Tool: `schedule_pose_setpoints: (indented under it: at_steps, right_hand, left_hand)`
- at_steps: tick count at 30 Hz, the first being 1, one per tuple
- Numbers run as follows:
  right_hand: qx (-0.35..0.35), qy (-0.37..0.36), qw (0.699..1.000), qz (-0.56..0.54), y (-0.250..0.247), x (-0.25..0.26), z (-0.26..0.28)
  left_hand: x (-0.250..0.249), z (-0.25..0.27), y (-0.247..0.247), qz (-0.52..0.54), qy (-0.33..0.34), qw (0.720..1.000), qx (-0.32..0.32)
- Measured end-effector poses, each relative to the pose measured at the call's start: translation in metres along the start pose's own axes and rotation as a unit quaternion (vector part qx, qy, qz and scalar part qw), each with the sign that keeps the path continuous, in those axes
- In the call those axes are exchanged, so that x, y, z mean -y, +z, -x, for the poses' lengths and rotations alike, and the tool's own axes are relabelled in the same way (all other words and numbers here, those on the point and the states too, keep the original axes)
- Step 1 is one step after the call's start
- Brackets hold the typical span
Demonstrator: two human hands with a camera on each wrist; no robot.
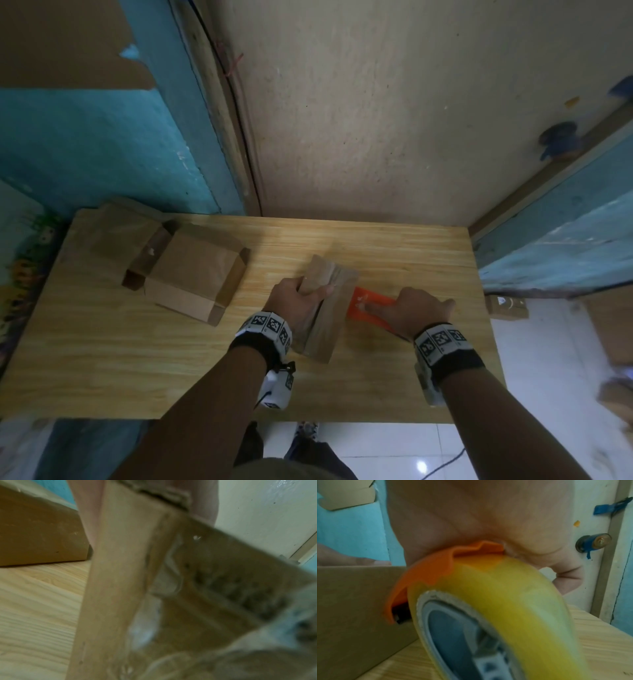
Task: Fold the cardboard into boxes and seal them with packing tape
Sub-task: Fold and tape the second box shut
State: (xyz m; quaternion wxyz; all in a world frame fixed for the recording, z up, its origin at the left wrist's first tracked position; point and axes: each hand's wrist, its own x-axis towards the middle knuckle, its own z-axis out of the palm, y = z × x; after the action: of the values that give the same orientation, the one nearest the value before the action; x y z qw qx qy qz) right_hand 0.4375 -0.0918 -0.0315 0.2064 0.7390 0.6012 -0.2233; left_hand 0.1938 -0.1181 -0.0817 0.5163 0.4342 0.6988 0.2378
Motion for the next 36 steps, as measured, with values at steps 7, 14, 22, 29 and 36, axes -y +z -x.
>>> schedule_pose_setpoints:
  at_steps: [7, 14, 22, 29, 36]
  right_hand:
    - [-0.032, 0.016, 0.999, 0.027, -0.008, 0.011, 0.014]
    - [-0.025, 0.035, 0.997, 0.071, 0.019, 0.037, 0.021]
    - [-0.030, 0.113, 0.989, -0.094, 0.023, 0.003, 0.031]
    - [-0.070, 0.097, 0.975, -0.186, 0.017, -0.013, 0.046]
    - [-0.073, -0.065, 0.922, -0.376, -0.009, -0.020, 0.065]
  left_hand:
    - [-0.005, 0.002, -0.002, -0.036, -0.012, 0.999, -0.013]
    - [-0.007, 0.006, -0.003, -0.062, -0.025, 0.998, 0.007]
    - [-0.010, 0.017, -0.003, 0.017, 0.001, 0.999, -0.045]
    - [-0.004, 0.015, -0.005, -0.205, 0.117, 0.967, -0.098]
    - [0.001, 0.015, -0.012, -0.095, 0.071, 0.992, -0.032]
